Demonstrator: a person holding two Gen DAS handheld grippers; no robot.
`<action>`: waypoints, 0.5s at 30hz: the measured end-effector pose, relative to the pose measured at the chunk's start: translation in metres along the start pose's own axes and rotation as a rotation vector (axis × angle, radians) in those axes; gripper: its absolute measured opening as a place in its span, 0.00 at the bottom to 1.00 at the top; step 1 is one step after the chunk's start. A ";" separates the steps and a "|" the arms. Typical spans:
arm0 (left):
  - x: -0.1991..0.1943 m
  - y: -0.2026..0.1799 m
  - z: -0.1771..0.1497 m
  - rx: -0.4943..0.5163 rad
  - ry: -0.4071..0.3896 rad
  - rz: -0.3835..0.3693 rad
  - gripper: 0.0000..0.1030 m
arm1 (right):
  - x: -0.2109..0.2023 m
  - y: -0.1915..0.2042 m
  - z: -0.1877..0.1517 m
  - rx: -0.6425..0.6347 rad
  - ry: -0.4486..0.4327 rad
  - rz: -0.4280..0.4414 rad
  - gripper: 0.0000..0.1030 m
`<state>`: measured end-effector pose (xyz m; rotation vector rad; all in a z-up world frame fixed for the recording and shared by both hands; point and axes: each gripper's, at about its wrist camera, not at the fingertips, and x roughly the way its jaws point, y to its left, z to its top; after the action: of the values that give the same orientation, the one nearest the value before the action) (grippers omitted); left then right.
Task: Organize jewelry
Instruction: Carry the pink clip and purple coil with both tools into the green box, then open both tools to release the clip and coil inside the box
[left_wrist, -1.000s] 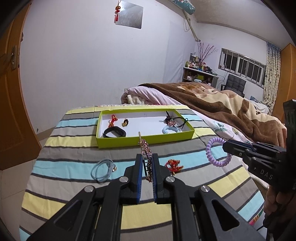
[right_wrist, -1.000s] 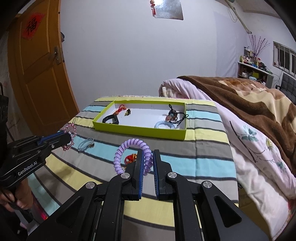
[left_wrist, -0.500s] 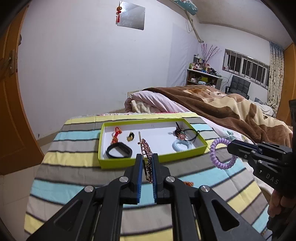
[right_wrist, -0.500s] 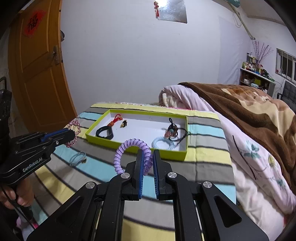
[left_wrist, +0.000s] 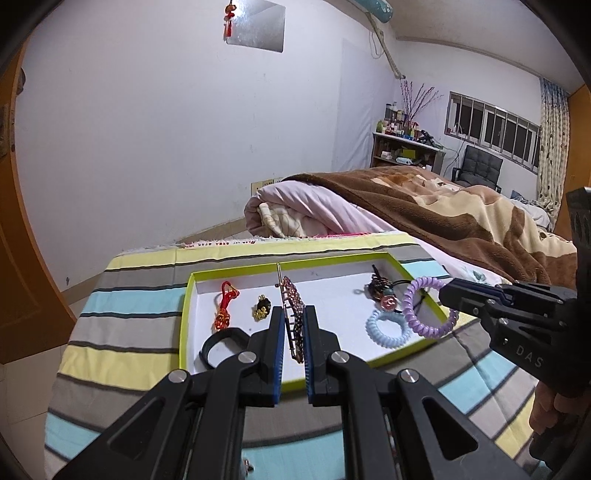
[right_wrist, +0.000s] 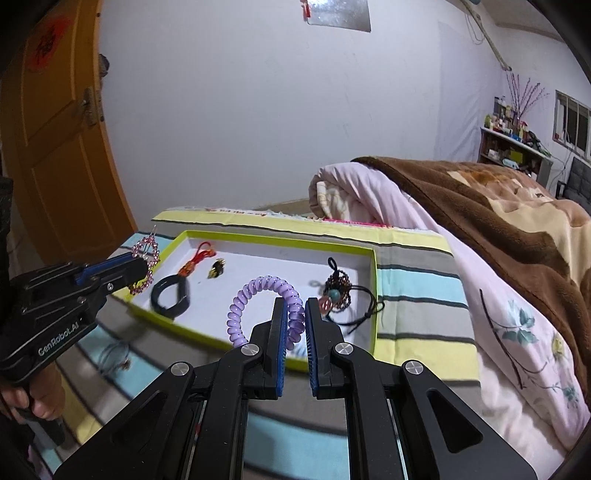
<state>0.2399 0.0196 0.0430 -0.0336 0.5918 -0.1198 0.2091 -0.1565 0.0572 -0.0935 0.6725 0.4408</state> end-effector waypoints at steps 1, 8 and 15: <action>0.005 0.001 0.001 -0.001 0.006 0.001 0.09 | 0.008 -0.001 0.002 0.001 0.008 -0.003 0.09; 0.042 0.007 -0.001 -0.020 0.064 0.002 0.09 | 0.053 -0.007 0.011 0.013 0.064 -0.008 0.09; 0.074 0.012 -0.002 -0.039 0.126 -0.005 0.09 | 0.086 -0.012 0.012 0.023 0.119 -0.008 0.09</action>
<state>0.3012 0.0230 -0.0005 -0.0653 0.7203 -0.1155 0.2811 -0.1335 0.0130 -0.1014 0.7932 0.4224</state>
